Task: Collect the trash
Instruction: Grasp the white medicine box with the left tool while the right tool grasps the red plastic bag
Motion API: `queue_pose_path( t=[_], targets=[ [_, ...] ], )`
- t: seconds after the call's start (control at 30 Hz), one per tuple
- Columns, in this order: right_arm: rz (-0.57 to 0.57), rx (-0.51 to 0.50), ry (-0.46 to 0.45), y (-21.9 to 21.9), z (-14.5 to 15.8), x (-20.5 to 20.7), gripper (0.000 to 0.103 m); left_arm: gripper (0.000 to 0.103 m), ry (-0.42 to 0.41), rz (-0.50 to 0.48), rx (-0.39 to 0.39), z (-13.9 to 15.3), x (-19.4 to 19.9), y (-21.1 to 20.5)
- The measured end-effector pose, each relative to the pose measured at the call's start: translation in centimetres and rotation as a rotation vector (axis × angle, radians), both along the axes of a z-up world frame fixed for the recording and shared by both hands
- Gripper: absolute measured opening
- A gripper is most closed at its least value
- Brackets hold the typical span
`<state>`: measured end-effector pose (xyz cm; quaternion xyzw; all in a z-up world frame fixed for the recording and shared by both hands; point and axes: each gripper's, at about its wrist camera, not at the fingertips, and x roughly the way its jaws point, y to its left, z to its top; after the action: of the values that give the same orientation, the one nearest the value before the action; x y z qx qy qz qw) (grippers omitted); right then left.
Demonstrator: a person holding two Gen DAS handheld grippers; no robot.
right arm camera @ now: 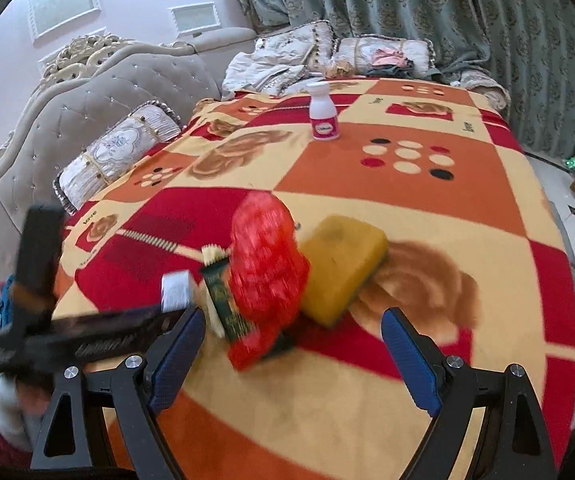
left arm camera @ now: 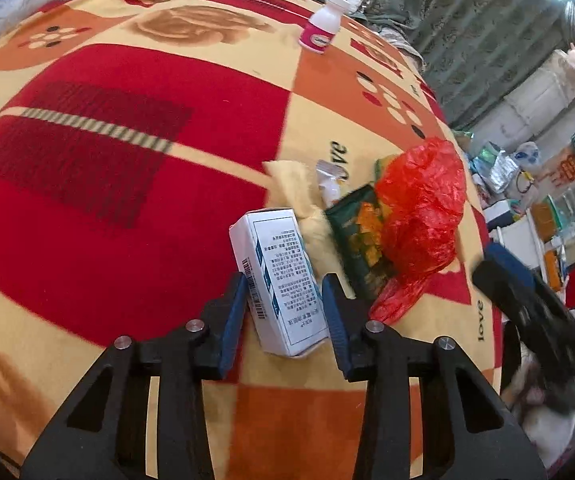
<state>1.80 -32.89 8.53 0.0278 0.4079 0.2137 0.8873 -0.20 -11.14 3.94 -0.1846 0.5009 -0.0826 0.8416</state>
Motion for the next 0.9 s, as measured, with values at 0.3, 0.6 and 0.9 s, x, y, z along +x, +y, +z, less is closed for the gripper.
queue_pose_path(
  t=[0.3, 0.6, 0.9],
  targets=[
    [0.047, 0.013, 0.043, 2.7, -2.0, 2.9, 0.034, 0.035, -0.054, -0.048, 0.006, 2.0, -2.4, -0.2],
    [0.008, 0.044, -0.013, -2.1, 1.5, -3.1, 0.032, 0.035, -0.098, -0.165, -0.017, 3.8, -4.2, -5.6],
    [-0.133, 0.01, -0.008, -9.4, 1.6, -8.6, 0.032, 0.035, -0.107, -0.33, -0.019, 4.3, -6.3, -14.7]
  ],
)
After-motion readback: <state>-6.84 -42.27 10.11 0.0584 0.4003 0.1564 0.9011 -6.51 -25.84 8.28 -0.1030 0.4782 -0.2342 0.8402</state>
